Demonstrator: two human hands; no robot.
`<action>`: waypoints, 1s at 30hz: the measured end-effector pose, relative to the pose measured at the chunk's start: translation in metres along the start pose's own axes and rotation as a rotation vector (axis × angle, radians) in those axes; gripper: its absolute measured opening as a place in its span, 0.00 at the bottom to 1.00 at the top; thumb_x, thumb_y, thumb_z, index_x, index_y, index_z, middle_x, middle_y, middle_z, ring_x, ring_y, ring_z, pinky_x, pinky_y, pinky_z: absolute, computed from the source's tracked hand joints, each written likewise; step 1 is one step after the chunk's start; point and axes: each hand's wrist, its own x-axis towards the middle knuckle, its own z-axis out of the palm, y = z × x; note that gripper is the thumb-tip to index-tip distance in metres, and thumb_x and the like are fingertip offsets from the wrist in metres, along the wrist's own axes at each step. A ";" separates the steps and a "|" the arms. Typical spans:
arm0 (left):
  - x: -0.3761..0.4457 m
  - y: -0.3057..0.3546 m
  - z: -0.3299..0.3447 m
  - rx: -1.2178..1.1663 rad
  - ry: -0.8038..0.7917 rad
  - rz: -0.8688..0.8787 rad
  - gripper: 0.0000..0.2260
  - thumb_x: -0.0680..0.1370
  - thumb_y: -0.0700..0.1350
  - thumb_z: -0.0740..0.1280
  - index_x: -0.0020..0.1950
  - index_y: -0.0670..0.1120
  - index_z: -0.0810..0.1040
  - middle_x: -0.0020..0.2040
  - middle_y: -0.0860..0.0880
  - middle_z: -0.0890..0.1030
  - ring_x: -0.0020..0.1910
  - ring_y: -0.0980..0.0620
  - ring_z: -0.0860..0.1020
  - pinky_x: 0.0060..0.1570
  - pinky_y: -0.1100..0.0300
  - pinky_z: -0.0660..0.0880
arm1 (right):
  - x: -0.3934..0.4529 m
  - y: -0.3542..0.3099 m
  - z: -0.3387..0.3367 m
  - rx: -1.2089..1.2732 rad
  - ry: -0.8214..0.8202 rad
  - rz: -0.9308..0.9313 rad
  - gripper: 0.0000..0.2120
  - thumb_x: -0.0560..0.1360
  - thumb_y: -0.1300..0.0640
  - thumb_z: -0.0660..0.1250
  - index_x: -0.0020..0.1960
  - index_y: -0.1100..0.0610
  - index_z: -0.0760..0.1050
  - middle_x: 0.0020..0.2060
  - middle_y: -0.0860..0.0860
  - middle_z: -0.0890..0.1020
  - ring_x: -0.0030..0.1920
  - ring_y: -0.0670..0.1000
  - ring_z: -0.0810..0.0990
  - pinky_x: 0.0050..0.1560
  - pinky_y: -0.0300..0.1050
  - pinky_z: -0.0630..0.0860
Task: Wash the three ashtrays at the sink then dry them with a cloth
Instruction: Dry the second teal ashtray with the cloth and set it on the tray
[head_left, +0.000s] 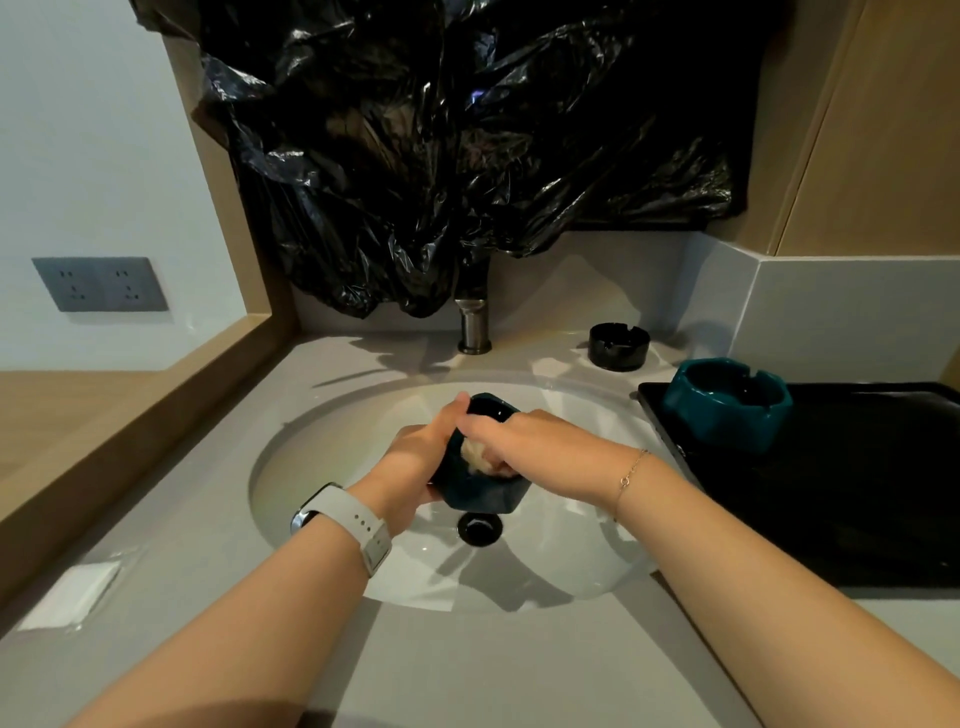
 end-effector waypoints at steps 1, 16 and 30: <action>0.000 0.001 0.001 -0.004 0.003 0.009 0.26 0.76 0.65 0.65 0.57 0.43 0.78 0.51 0.41 0.84 0.52 0.43 0.82 0.58 0.47 0.79 | -0.006 0.000 0.002 -0.084 0.003 -0.043 0.23 0.81 0.39 0.48 0.32 0.48 0.67 0.35 0.54 0.73 0.36 0.53 0.70 0.40 0.47 0.68; 0.002 -0.001 -0.009 0.015 -0.052 0.031 0.27 0.75 0.66 0.65 0.60 0.45 0.78 0.53 0.42 0.84 0.53 0.44 0.83 0.58 0.48 0.79 | -0.004 0.007 0.012 -0.173 0.132 -0.148 0.24 0.81 0.38 0.45 0.32 0.48 0.65 0.36 0.54 0.74 0.38 0.53 0.72 0.43 0.49 0.71; 0.007 0.002 -0.012 -0.073 0.022 0.047 0.26 0.73 0.65 0.69 0.58 0.45 0.80 0.52 0.42 0.84 0.53 0.42 0.82 0.61 0.46 0.78 | 0.011 0.015 0.029 0.136 0.064 -0.104 0.19 0.76 0.37 0.60 0.38 0.50 0.77 0.40 0.48 0.80 0.42 0.47 0.78 0.49 0.45 0.75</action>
